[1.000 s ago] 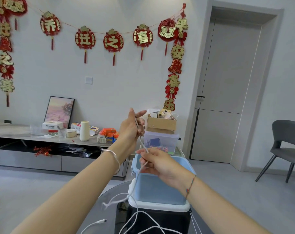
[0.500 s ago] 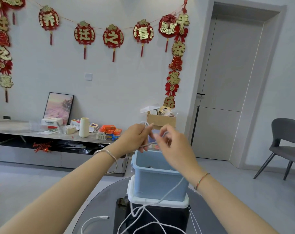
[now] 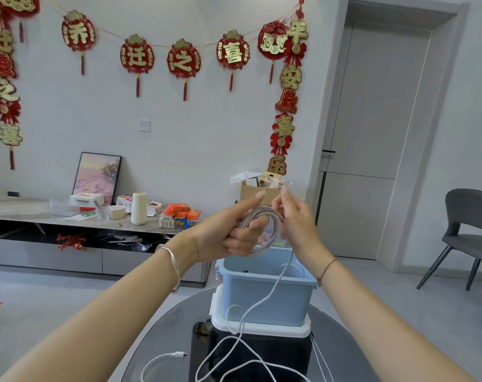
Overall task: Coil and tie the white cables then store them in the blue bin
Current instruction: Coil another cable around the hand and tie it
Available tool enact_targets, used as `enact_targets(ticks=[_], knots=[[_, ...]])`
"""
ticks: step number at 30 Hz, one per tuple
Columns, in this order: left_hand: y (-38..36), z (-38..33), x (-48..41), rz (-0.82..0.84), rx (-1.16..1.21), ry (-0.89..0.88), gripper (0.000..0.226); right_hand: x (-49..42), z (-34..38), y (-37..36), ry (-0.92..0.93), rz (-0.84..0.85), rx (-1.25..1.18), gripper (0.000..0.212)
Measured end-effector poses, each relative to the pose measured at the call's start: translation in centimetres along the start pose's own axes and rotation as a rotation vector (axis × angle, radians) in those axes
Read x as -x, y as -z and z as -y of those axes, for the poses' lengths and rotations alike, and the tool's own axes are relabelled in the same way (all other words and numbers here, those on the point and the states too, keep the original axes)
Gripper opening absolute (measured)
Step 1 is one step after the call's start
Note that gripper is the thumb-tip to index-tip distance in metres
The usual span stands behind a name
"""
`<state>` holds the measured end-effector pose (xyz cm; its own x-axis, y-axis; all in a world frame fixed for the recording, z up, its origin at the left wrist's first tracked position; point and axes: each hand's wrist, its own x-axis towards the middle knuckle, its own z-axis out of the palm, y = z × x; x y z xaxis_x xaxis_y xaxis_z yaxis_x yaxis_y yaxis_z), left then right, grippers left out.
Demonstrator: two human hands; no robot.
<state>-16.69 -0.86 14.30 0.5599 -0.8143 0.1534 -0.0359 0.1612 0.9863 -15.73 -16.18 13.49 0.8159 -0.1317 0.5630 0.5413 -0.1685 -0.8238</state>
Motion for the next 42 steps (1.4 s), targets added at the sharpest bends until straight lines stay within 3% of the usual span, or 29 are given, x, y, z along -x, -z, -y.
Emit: enact_targets(ticks=[5, 9, 13, 16, 21, 24, 28, 32, 35, 37, 42], knots=[[-0.3, -0.3, -1.1, -0.038, 0.389, -0.198, 0.047, 1.3, -0.3, -1.2, -0.297, 0.023, -0.225, 0.046], [0.4, -1.1, -2.6, -0.273, 0.606, -0.382, 0.048, 2.4, -1.5, -1.4, -0.427, 0.118, -0.454, 0.043], [1.0, -1.6, -4.5, -0.585, 0.564, -0.484, 0.041, 4.1, -3.0, -2.5, -0.528, 0.280, -0.271, 0.038], [1.6, -1.1, -5.4, -0.702, 0.627, -0.468, 0.034, 5.1, -3.1, -2.9, -0.508, 0.359, -0.055, 0.030], [2.4, -0.1, -5.6, -0.756, 0.702, -0.446, 0.036, 5.2, -3.8, -2.5, -0.459, 0.208, -0.129, 0.046], [2.8, 0.1, -5.6, -0.845, 0.631, -0.448, 0.038, 5.5, -4.8, -1.6, -0.393, 0.210, 0.036, 0.040], [2.8, 0.5, -5.4, -0.908, 0.473, -0.389, 0.045, 6.3, -5.5, -1.1, -0.346, 0.488, 0.540, 0.029], [2.6, 2.1, -5.3, -0.891, -0.083, -0.344, 0.037, 6.5, -4.3, -1.0, -0.180, 0.661, 0.829, 0.037], [2.8, 3.8, -5.2, -0.821, -0.481, -0.314, 0.027, 6.5, -2.4, -1.1, 0.030, 0.591, 0.900, 0.033], [3.1, 4.6, -4.9, -0.751, -0.624, -0.260, 0.040, 6.4, -1.4, -0.8, 0.152, 0.496, 0.885, 0.029], [2.7, 5.1, -2.4, -0.511, -0.679, -0.102, 0.048, 4.6, -0.4, 1.5, 0.207, 0.254, 0.643, 0.017]])
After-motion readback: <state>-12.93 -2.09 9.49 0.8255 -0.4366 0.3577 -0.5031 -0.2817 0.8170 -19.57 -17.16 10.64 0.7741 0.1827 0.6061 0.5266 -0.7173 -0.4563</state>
